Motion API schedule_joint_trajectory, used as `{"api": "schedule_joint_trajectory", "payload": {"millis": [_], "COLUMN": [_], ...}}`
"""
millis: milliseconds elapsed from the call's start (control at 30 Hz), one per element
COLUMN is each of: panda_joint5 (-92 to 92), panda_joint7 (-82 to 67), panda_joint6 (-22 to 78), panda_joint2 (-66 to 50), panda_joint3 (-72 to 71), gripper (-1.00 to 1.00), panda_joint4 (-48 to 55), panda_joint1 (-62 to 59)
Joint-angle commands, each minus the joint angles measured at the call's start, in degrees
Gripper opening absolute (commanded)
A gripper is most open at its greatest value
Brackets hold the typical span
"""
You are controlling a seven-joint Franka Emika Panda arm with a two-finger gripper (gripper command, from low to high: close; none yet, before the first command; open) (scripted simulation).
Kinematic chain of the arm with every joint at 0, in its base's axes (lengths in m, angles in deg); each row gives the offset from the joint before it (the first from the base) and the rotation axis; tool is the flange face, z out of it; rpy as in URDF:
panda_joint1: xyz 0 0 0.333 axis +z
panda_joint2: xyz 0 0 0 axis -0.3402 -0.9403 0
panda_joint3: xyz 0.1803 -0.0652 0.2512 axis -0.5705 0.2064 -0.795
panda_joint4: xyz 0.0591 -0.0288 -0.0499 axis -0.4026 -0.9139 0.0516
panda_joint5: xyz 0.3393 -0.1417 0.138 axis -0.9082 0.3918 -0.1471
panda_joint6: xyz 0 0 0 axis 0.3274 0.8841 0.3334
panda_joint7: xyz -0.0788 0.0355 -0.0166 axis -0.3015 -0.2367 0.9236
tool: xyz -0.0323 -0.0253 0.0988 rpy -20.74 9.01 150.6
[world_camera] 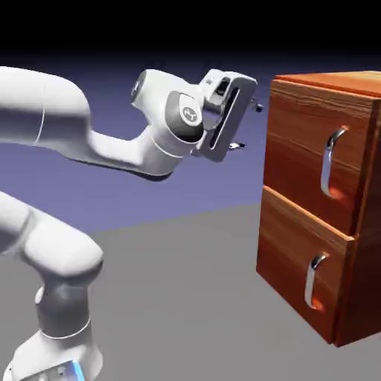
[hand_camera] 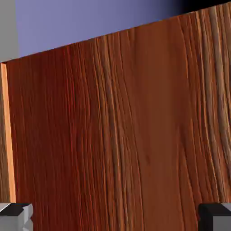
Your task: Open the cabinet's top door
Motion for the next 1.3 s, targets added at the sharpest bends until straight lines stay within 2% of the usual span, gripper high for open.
{"api": "schedule_joint_trajectory", "payload": {"millis": [0,1133,1267], "panda_joint5": [2.50,87.21,87.90], "panda_joint7": [-1.08,-37.61,-37.87], "panda_joint6": [0.14,5.02,5.50], "panda_joint2": [0.49,17.07,16.44], "panda_joint3": [1.09,37.98,40.07], "gripper": [1.00,1.00,1.00], "panda_joint4": [0.44,15.31,18.74], "panda_joint1": [0.95,33.06,37.37]}}
